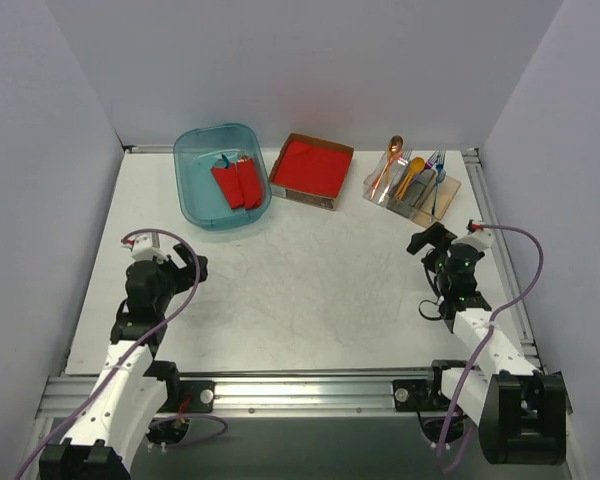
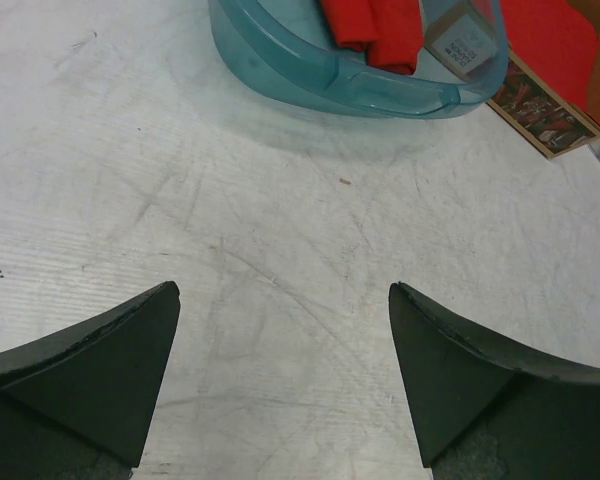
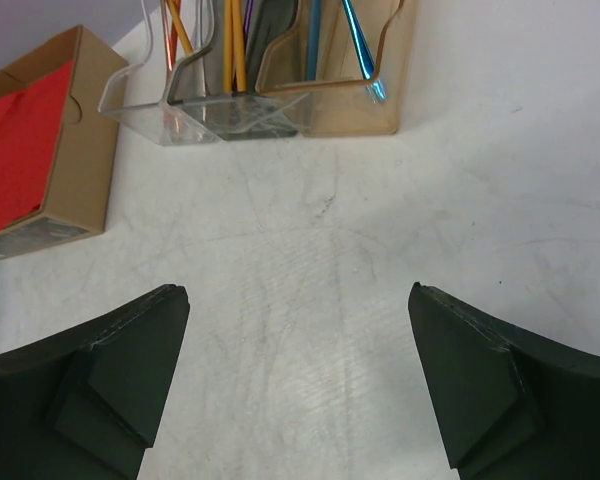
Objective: Place the utensils on the paper napkin and roll it up
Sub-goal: Pick up the napkin from the container.
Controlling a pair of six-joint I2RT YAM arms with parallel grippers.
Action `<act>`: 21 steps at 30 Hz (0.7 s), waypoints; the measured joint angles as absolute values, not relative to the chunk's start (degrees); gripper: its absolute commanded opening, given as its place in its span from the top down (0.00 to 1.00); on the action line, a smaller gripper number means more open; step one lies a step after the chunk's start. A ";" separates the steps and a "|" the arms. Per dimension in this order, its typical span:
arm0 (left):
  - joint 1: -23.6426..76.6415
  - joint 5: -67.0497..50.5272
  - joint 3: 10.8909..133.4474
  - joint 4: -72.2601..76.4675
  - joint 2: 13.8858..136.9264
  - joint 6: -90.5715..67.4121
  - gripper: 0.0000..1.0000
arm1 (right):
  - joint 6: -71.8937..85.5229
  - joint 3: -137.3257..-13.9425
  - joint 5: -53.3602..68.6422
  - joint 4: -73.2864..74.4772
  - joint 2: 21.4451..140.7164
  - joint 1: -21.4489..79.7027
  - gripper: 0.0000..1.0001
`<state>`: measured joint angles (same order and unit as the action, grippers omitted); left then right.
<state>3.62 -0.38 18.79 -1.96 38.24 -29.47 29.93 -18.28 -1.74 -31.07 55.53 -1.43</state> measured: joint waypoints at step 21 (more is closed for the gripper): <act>7.66 -3.77 24.58 2.20 50.50 -28.84 0.05 | 29.47 -69.63 -2.33 -24.80 101.93 17.52 0.12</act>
